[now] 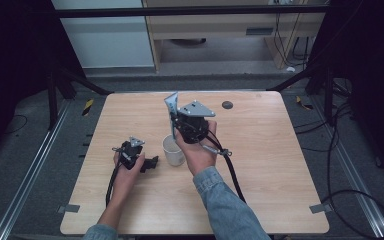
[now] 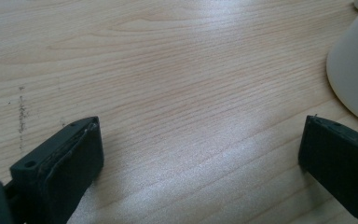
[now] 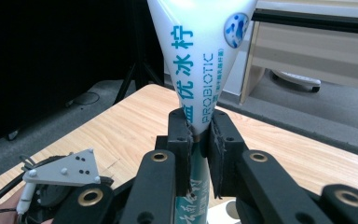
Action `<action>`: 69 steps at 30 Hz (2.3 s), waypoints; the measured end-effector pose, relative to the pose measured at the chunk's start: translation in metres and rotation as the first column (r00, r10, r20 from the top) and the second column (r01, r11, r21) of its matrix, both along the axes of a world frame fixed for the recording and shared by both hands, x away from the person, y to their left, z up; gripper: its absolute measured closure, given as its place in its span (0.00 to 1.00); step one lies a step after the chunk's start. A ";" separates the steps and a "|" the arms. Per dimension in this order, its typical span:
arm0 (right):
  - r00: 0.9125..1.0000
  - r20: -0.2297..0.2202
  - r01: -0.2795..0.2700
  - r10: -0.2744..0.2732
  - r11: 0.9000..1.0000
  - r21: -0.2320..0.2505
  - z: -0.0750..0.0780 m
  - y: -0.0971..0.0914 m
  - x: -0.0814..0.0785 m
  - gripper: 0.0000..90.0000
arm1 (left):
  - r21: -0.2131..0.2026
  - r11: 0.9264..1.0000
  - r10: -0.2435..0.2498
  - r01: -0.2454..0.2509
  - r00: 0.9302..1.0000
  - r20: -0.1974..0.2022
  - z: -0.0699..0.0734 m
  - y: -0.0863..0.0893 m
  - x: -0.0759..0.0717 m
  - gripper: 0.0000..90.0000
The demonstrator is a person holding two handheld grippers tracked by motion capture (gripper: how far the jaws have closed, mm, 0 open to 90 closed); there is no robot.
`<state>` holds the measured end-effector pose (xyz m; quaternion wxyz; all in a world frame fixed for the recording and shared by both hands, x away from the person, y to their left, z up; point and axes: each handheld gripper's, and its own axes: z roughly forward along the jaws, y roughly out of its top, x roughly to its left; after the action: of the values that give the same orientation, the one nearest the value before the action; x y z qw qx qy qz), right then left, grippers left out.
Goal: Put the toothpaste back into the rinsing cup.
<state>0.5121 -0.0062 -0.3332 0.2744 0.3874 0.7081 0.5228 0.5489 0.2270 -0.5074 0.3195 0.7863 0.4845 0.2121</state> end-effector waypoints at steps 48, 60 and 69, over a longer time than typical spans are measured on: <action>0.987 -0.161 -0.012 0.010 1.000 -0.013 -0.054 0.008 0.017 0.89 | -0.004 1.000 -0.001 0.001 1.000 0.004 0.000 0.000 0.000 0.00; 0.977 -0.211 -0.018 0.019 1.000 0.008 -0.062 0.009 0.021 0.89 | -0.005 1.000 -0.001 0.001 1.000 0.005 -0.001 0.000 0.000 0.00; 0.971 -0.239 -0.024 0.028 1.000 0.017 -0.067 0.010 0.025 0.89 | -0.005 1.000 -0.002 0.002 1.000 0.005 0.000 0.000 0.001 0.00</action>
<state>0.5373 0.0039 -0.4001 0.1776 0.4401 0.7373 0.4808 0.5495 0.2269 -0.5079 0.3225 0.7855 0.4835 0.2125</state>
